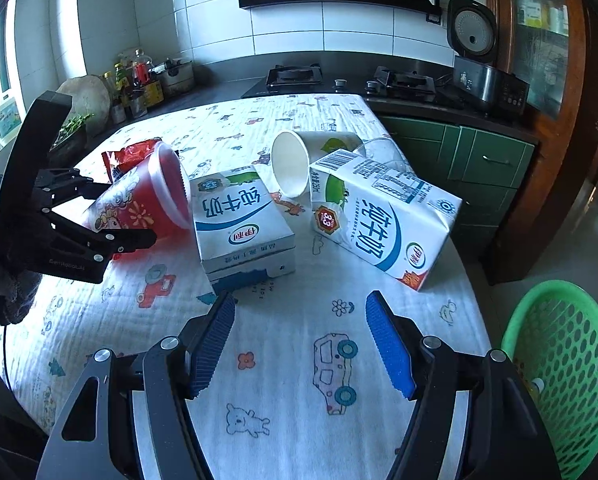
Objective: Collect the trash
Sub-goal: 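Grasp the red Pizza cup with the left tool while right tool grasps a milk carton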
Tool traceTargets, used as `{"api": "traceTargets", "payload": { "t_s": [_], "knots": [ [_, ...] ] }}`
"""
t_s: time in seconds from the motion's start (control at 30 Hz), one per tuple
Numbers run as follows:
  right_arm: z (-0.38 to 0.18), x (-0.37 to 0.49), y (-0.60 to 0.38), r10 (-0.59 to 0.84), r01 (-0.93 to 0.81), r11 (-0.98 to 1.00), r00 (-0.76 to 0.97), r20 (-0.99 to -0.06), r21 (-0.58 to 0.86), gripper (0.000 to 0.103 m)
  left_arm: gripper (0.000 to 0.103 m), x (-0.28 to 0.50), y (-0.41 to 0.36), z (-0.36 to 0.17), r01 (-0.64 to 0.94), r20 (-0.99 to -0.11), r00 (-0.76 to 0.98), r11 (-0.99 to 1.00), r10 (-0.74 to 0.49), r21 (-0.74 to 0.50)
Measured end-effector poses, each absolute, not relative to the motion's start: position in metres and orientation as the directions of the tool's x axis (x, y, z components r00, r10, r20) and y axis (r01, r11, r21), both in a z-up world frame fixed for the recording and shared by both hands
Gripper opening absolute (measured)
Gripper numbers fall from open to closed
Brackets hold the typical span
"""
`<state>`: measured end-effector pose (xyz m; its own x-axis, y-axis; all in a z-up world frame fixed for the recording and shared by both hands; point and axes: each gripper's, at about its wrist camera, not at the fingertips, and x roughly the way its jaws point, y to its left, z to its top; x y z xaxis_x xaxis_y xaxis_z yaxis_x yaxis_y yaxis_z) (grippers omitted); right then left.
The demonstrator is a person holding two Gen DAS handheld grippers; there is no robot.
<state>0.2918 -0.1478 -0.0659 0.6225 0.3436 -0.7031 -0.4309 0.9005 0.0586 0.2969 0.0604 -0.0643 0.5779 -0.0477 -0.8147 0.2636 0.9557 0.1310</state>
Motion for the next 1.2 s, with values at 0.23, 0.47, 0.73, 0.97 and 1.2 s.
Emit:
{"api": "traceTargets", "payload": {
  "t_s": [0.23, 0.47, 0.73, 0.97, 1.2],
  "knots": [
    [-0.062, 0.297, -0.137, 0.365, -0.475, 0.879, 0.605, -0.707, 0.047, 0.071, 0.07, 0.281, 0.061, -0.056, 0.256, -0.796, 0.602, 0.959, -0.06, 0.12],
    [-0.058, 0.31, -0.119, 0.397, -0.528, 0.848, 0.577, -0.713, 0.045, 0.076, 0.068, 0.262, 0.07, -0.046, 0.229, -0.792, 0.608, 0.968, -0.06, 0.103],
    [-0.069, 0.343, -0.094, 0.428, -0.565, 0.822, 0.524, -0.736, 0.076, 0.078, 0.068, 0.24, 0.085, -0.031, 0.199, -0.781, 0.619, 0.978, -0.074, 0.065],
    [-0.079, 0.361, -0.068, 0.426, -0.597, 0.8, 0.488, -0.762, 0.065, 0.078, 0.068, 0.227, 0.091, -0.027, 0.193, -0.776, 0.625, 0.98, -0.085, 0.048],
    [-0.087, 0.368, -0.063, 0.422, -0.597, 0.799, 0.461, -0.78, 0.079, 0.07, 0.068, 0.223, 0.091, -0.023, 0.188, -0.772, 0.63, 0.981, -0.088, 0.042]
  ]
}}
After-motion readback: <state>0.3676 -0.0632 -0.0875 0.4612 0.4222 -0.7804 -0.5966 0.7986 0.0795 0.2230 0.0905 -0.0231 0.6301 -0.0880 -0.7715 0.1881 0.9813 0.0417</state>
